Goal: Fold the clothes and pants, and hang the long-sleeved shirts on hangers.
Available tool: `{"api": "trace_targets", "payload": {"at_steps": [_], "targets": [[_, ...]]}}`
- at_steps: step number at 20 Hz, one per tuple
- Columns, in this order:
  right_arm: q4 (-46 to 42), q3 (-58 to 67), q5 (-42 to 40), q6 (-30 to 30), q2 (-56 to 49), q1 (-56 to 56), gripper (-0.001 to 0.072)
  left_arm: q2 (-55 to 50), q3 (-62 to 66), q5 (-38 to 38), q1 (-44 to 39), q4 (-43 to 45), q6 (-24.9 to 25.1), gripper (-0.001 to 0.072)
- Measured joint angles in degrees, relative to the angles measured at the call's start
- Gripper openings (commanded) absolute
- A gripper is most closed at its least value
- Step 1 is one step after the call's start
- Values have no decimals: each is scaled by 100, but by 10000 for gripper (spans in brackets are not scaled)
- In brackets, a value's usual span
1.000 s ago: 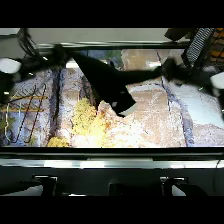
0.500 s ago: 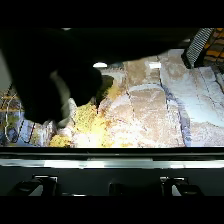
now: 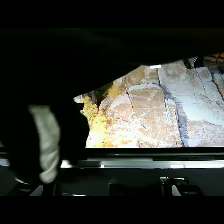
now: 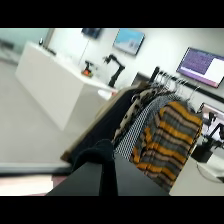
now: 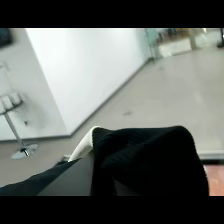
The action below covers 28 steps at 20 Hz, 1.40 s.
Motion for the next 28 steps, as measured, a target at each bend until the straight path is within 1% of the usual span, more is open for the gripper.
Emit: {"api": "trace_targets", "payload": {"at_steps": [3,6,10,13,14,16,17,18,20,22,23,24,26,28], "targets": [[-254,2,116,-48,-688,0,55,-820,-184,74,-304,11,-28,34],[-710,2,470,-70,-1523,2,56,-2006,-267,273,-791,11,-44,34],[-1834,-114,1137,-160,-2640,2,56,-3685,-297,568,-1416,-328,-57,34],[-2496,-522,1355,-264,-3285,2,56,-4710,-306,603,-1720,-831,-61,43],[-2618,-704,1351,-262,-3447,2,57,-4946,-306,584,-1775,-970,-61,140],[-2789,-1086,1333,-223,-3679,2,58,-5226,-306,494,-1803,-1165,-61,500],[-2837,-1270,1314,-197,-3748,2,70,-5283,-306,442,-1775,-1222,-61,601],[-2883,-1416,1303,-157,-3792,2,80,-5294,-306,341,-1703,-1266,-63,618],[-2962,-1655,1377,-155,-3853,2,74,-5200,-306,85,-1449,-1314,-63,618],[-3001,-1810,1456,-153,-3838,2,56,-4931,-315,-323,-1080,-1231,-120,629],[-3010,-1884,1493,-153,-3805,2,56,-4736,-361,-555,-872,-1025,-199,642],[-3021,-1950,1519,-153,-3759,2,56,-4465,-472,-769,-636,-721,-363,678],[-3032,-2092,1589,-153,-3661,2,56,-3762,-994,-1156,-149,-79,-667,677],[-3040,-2236,1644,-151,-3554,2,56,-2852,-1937,-1399,382,339,-835,678]]}}
